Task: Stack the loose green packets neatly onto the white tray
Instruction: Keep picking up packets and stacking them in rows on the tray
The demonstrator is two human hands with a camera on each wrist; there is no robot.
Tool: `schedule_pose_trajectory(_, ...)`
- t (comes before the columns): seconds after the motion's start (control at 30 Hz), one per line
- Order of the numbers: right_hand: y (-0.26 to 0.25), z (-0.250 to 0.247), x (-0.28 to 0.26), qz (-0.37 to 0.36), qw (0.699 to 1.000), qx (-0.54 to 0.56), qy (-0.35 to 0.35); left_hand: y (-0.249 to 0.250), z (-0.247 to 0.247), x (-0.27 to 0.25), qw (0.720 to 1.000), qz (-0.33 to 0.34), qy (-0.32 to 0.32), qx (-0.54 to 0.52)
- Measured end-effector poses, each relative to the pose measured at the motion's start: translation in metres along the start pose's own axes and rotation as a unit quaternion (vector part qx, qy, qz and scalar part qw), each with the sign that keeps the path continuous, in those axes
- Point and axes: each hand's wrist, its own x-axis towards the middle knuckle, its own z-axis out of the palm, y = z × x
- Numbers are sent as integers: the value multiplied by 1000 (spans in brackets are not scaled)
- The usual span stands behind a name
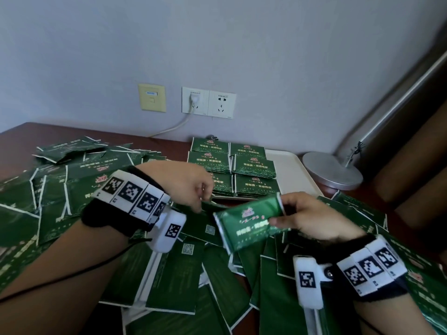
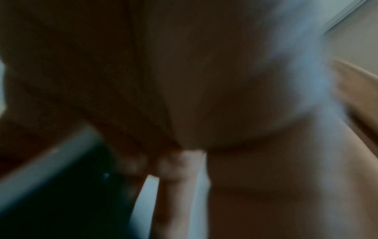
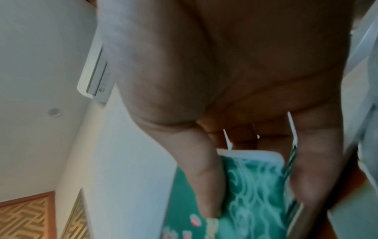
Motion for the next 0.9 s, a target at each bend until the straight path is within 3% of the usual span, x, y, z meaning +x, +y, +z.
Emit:
schedule_pose_trajectory(0.1,6,-15,-8,9,993,99,62,-5,5,2,996,-29,-83,9)
schedule_pose_trajectory(0.23,8,-21,-11,25,966,225,123,-21,5,12,995,-88,-55,6)
schedule_pose_trajectory(0.33,8,-20,-8,30,953,255,161,-31,8,17,987,-140,-69,43)
schedule_pose_trajectory(0.53,8,-15,-3,30,940,267,212,-29,15,19,983,-159,-65,73)
schedule_pose_trajectory(0.67,8,-13,-2,29,935,267,231,-26,10,15,993,-117,-14,-4)
schedule_pose_trajectory(0.77,7,-14,-1,24,922,287,259,-26,-1,13,993,-46,74,-84)
schedule_pose_trajectory(0.83,5,-16,-1,22,905,327,273,-27,-5,15,966,-22,171,-192)
schedule_pose_trajectory(0.9,-2,-23,2,18,881,380,282,-27,-6,20,906,-12,265,-330)
